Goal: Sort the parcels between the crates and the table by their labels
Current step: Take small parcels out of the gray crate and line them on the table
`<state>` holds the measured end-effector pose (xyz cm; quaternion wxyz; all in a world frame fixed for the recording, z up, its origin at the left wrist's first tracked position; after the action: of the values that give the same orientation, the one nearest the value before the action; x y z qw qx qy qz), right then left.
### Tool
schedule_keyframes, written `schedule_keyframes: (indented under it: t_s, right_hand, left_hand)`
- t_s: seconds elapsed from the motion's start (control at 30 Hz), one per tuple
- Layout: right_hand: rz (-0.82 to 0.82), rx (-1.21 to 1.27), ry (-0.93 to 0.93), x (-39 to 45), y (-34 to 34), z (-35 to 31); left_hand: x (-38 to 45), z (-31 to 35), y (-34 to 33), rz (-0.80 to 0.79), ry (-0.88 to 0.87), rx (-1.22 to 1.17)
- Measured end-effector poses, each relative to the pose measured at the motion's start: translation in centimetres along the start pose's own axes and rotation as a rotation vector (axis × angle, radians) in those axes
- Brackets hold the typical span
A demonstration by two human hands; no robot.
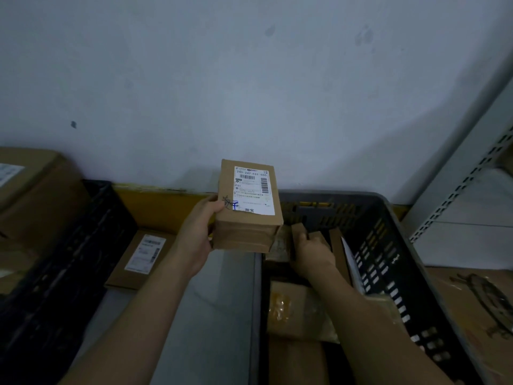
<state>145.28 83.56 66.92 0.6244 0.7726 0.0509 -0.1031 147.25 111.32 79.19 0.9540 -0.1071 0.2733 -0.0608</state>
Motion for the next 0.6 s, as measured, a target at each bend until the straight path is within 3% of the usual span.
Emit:
schedule_keyframes:
  t_s: [0.2,0.3,0.47,0.6]
  right_hand:
    - [0.221,-0.027,-0.071,-2.3,6.0,0.6]
    - [0.433,-0.04,-0.038,-4.4,11.4,0.3]
    - [0.765,0.131,0.053,-8.5,18.6,-0.9]
    - [0.927,0.286,0.112,-10.9,22.3,-2.9]
  left_hand:
    - [0.1,-0.5,1.6,0.03,0.01,-0.007]
    - [-0.1,-0.5,2.3,0.048,0.007,-0.031]
    - [-0.3,-1.1,4.7,0.088,-0.008,-0.073]
    - [-1.1,-1.7,7.3,0.124,0.003,-0.13]
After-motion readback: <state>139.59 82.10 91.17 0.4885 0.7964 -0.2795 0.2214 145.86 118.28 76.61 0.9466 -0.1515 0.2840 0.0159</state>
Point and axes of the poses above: each hand's wrist, its own x-axis towards the middle knuckle, its own y-axis out of the back of the hand, z = x × y, the point moved 7 cm from there along x, towards the middle knuckle, and after that the axes turned 14 degrees about y, right-handed, at the moved point
